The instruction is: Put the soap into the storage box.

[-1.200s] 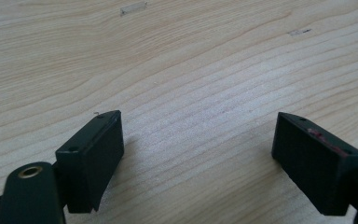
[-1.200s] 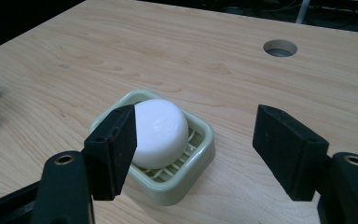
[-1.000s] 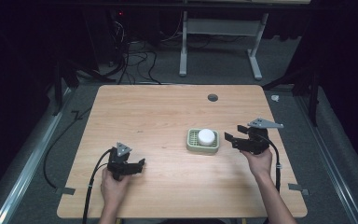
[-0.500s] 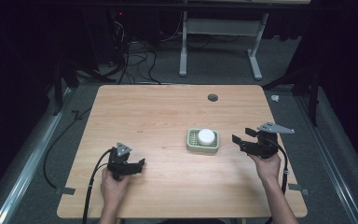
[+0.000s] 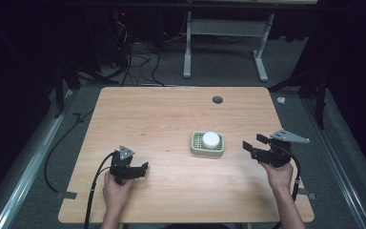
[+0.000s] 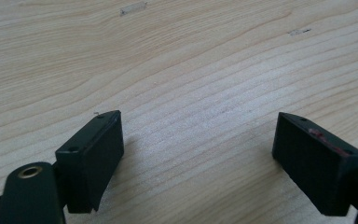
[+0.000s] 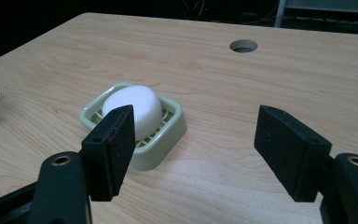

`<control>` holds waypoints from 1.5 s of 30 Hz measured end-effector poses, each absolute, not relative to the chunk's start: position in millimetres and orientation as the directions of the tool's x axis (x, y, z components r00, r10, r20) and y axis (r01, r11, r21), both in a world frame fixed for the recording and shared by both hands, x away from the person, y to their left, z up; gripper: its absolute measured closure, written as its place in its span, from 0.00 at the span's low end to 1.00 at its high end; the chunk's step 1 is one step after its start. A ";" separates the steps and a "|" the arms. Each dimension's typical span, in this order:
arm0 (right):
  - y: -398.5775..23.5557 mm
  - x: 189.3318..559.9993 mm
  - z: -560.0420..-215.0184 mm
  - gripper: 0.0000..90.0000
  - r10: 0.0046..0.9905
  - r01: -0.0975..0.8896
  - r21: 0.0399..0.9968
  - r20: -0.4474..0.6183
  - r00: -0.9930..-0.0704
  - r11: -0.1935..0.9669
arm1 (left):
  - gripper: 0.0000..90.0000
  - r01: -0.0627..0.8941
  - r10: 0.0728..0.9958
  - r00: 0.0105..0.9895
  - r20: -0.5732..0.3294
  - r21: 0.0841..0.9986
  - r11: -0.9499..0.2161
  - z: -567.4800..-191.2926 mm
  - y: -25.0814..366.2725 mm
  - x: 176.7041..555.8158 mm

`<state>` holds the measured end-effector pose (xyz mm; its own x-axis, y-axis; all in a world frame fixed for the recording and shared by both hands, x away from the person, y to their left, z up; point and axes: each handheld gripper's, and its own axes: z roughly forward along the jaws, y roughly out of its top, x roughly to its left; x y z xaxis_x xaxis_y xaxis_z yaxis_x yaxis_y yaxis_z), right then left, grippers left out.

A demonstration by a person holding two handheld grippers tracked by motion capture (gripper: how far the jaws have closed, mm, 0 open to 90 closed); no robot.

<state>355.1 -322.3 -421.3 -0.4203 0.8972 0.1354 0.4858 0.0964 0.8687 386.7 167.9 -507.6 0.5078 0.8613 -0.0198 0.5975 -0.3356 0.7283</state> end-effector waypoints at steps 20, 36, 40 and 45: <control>-327.3 336.1 -431.7 0.33 0.905 0.483 0.870 0.120 -0.409 0.103 | 0.19 0.597 0.861 0.508 -0.019 0.728 -0.336 -507.6 167.8 386.7; -325.7 329.4 -445.9 0.33 0.903 0.506 0.858 0.147 -0.405 0.087 | 0.19 0.598 0.861 0.508 -0.020 0.728 -0.336 -507.6 167.9 386.7; -324.3 328.2 -450.2 0.33 0.903 0.514 0.854 0.152 -0.402 0.085 | 0.19 0.598 0.861 0.508 -0.020 0.728 -0.336 -507.6 167.9 386.7; -322.0 327.0 -454.3 0.34 0.902 0.522 0.848 0.153 -0.403 0.090 | 0.19 0.597 0.862 0.507 -0.021 0.730 -0.334 -507.7 167.8 386.7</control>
